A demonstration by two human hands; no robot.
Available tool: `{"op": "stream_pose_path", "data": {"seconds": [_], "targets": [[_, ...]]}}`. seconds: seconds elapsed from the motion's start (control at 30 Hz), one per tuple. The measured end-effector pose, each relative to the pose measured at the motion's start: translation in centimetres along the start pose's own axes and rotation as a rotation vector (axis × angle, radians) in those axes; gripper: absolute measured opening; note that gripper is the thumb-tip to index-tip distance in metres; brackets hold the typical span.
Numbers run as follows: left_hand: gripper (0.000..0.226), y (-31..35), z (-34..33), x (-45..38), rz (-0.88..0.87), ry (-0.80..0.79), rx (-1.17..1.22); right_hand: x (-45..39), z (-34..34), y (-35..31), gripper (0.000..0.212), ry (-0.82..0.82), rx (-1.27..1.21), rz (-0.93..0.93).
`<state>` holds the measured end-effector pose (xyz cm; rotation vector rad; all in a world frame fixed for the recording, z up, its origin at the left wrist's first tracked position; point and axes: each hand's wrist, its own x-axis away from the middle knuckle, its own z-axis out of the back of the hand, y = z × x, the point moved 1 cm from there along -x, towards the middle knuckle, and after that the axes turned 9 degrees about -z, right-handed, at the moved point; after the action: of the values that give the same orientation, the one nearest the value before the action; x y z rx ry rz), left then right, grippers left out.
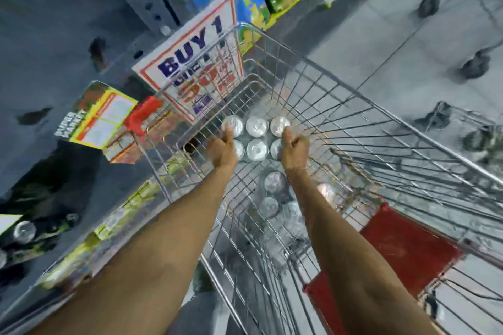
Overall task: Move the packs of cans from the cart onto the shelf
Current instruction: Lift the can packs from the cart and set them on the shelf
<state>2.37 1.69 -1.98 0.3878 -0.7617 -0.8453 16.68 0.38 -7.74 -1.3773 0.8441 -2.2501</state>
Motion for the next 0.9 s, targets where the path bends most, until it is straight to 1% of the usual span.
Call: {"op": "stream_pose_path", "data": {"seconds": [0.03,0.07,0.1,0.17,0.2,0.3,0.37,0.43,0.5,0.53,0.6,0.7,0.77,0.9], "targets": [[0.056,0.1,0.0,0.3,0.014,0.01,0.037,0.0,-0.2,0.0,0.048,0.005,0.039,-0.017],[0.059,0.1,0.0,0.4,0.013,0.02,0.059,-0.3,-0.3,0.3,0.048,0.013,0.075,-0.012],[0.065,0.3,0.0,0.7,0.032,0.02,0.069,-1.4,-0.4,1.3,0.054,0.012,0.088,0.003],[0.066,0.8,0.4,1.5,0.056,0.047,0.072,-2.7,-0.2,2.2,0.068,0.023,0.126,0.062],[0.065,1.0,0.6,1.9,0.059,0.054,0.071,-2.9,0.1,2.2,0.069,0.023,0.139,0.086],[0.053,1.5,1.5,3.0,0.048,0.05,0.079,1.4,2.2,-1.7,0.057,0.029,0.177,0.122],[0.044,2.1,2.5,4.0,0.031,0.086,0.091,3.8,3.3,-3.7,0.047,0.038,0.211,0.157],[0.044,2.8,3.8,4.6,0.016,0.107,0.141,5.4,4.4,-5.0,0.041,0.054,0.224,0.214],[0.049,4.3,6.1,5.8,-0.006,0.127,0.181,7.1,5.4,-6.7,0.041,0.069,0.217,0.277],[0.048,4.9,7.1,6.3,-0.013,0.129,0.205,7.8,5.8,-7.4,0.04,0.072,0.206,0.304],[0.051,6.0,9.2,7.0,-0.04,0.136,0.237,9.9,6.7,-9.5,0.04,0.072,0.151,0.359],[0.054,7.8,13.1,8.5,-0.082,0.142,0.291,13.4,7.7,-13.2,0.045,0.091,0.074,0.443],[0.056,8.8,16.1,9.3,-0.113,0.156,0.339,16.2,8.2,-16.0,0.048,0.097,0.067,0.492],[0.06,9.6,23.1,10.9,-0.192,0.208,0.305,22.0,7.5,-21.1,0.052,0.064,0.116,0.595]]}}
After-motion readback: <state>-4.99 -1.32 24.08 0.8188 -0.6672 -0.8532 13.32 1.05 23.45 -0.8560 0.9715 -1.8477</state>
